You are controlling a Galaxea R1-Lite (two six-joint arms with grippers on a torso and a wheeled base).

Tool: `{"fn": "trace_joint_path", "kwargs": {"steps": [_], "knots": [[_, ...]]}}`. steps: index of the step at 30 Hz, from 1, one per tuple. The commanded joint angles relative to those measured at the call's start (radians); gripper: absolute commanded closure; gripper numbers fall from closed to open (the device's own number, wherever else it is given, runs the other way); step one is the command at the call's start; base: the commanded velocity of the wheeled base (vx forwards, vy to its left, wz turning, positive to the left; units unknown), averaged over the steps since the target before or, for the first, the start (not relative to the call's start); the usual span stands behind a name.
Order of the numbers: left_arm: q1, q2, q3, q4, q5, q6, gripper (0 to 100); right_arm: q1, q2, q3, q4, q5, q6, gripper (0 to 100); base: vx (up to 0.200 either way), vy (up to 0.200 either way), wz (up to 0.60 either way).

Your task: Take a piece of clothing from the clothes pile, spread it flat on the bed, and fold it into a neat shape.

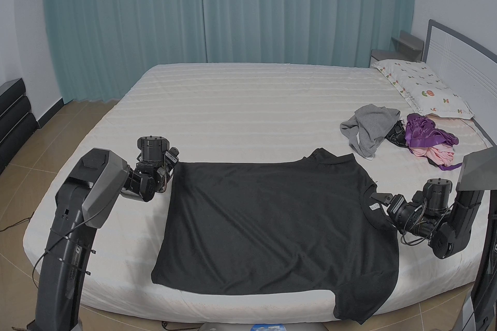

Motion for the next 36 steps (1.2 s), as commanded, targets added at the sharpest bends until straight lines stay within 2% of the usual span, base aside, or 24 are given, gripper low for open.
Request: {"fn": "trace_joint_path", "kwargs": {"steps": [1,5,6,7,11,13,14,15,18,20,26,32,36], "knots": [[-0.013,-0.337,0.441,-0.113,-0.03,-0.086,0,0.031,-0.052,0.036,0.011,-0.001,-0.08,0,0.0,0.0,0.0],[-0.044,-0.52,0.707,-0.169,-0.104,-0.086,0,0.034,-0.124,0.096,0.01,0.002,-0.08,0,0.0,0.0,0.0],[-0.044,-0.52,0.707,-0.169,-0.104,-0.086,0,0.034,-0.124,0.096,0.01,0.002,-0.08,0,0.0,0.0,0.0],[-0.053,-0.599,0.834,-0.176,-0.139,-0.086,0,0.04,-0.149,0.128,0.005,0.008,-0.078,0,0.0,0.0,0.0],[-0.057,-0.707,1.078,-0.221,-0.246,-0.11,0,0.048,-0.174,0.212,-0.002,0.043,-0.063,0,0.0,0.0,0.0],[-0.062,-0.714,1.113,-0.233,-0.259,-0.117,0,0.049,-0.172,0.226,-0.004,0.046,-0.064,0,0.0,0.0,0.0],[-0.087,-0.719,1.224,-0.302,-0.277,-0.136,0,0.056,-0.174,0.268,-0.027,0.049,-0.058,0,0.0,0.0,0.0],[-0.091,-0.718,1.238,-0.313,-0.275,-0.136,0,0.057,-0.174,0.271,-0.032,0.049,-0.057,0,0.0,0.0,0.0],[-0.131,-0.714,1.359,-0.46,-0.271,-0.161,0,0.057,-0.161,0.292,-0.095,0.046,-0.05,0,0.0,0.0,0.0],[-0.154,-0.719,1.402,-0.514,-0.271,-0.19,0,0.057,-0.151,0.312,-0.108,0.049,-0.049,0,0.0,0.0,0.0],[-0.18,-0.71,1.481,-0.534,-0.272,-0.202,0,0.052,-0.078,0.34,-0.141,0.054,-0.046,0,0.0,0.0,0.0],[-0.182,-0.684,1.492,-0.535,-0.275,-0.205,0,0.057,-0.023,0.38,-0.188,0.054,-0.046,0,0.0,0.0,0.0],[-0.183,-0.673,1.494,-0.535,-0.275,-0.207,0,0.057,-0.016,0.38,-0.188,0.056,-0.047,0,-0.2,0.0,0.0]]}}
